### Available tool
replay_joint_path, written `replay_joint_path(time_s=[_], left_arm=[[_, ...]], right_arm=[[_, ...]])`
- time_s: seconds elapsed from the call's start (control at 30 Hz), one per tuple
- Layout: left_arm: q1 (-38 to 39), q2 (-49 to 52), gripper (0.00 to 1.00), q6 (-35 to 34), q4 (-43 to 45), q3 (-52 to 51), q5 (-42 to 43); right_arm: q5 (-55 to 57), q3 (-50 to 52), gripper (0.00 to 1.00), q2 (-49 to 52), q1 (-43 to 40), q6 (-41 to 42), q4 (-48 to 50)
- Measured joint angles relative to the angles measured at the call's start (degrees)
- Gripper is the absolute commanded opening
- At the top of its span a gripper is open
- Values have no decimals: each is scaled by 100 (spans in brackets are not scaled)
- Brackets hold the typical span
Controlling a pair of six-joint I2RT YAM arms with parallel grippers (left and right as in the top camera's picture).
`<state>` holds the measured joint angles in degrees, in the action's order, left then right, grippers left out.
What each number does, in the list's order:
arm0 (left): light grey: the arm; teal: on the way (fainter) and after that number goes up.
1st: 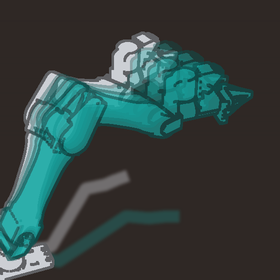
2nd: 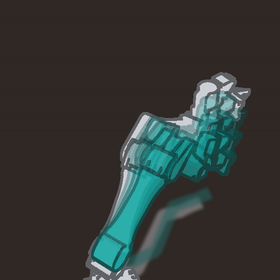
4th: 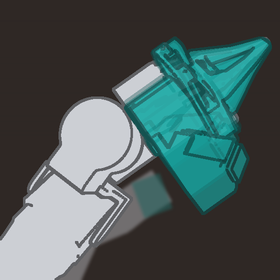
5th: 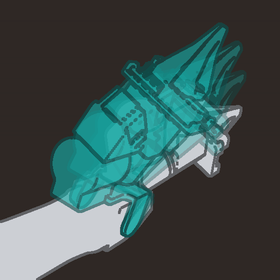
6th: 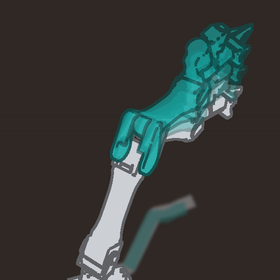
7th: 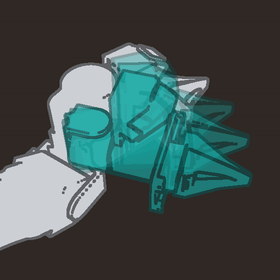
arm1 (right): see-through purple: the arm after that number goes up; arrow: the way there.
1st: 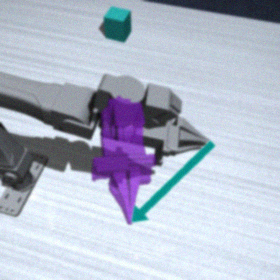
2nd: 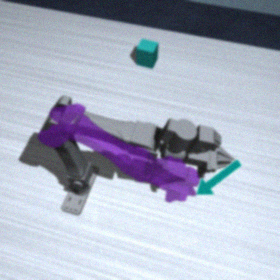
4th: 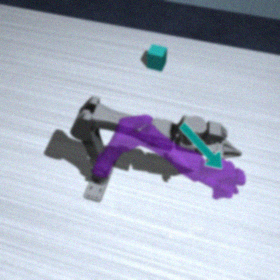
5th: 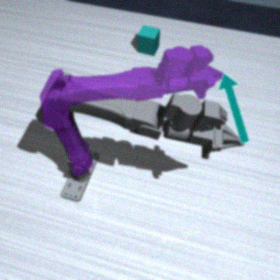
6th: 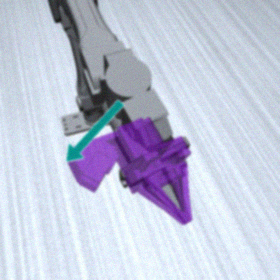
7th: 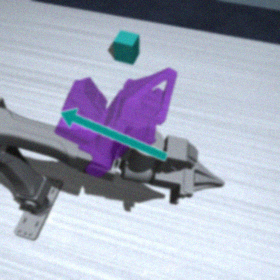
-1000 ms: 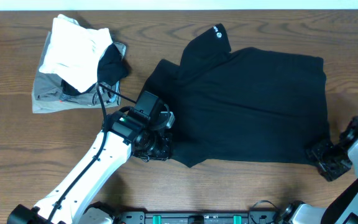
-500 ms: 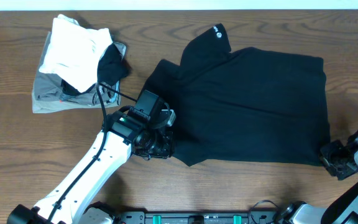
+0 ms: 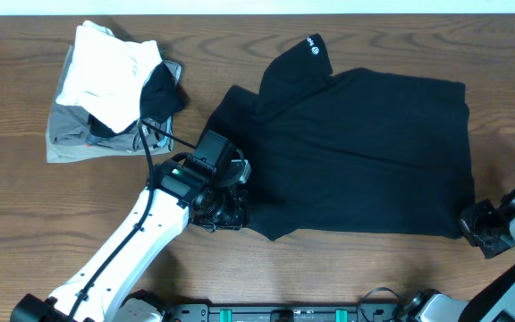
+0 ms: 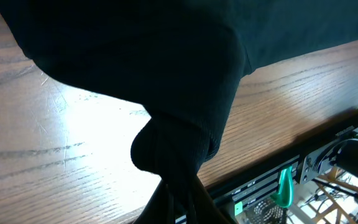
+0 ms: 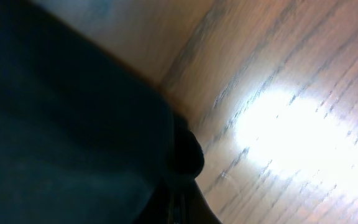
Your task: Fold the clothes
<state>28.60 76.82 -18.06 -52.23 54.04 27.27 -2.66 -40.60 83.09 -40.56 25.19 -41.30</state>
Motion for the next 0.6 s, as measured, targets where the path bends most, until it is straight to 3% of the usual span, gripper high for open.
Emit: replay_joint_path(time_s=[0.33,0.6], left_arm=[[0,-214,6,-221,44,0,-20],[-28,-262,6,-264,595,0,-262]], right_arm=[[-535,-26,1,-1416,0,11,39],[-1058,-44,1,-1373,24,251,903]])
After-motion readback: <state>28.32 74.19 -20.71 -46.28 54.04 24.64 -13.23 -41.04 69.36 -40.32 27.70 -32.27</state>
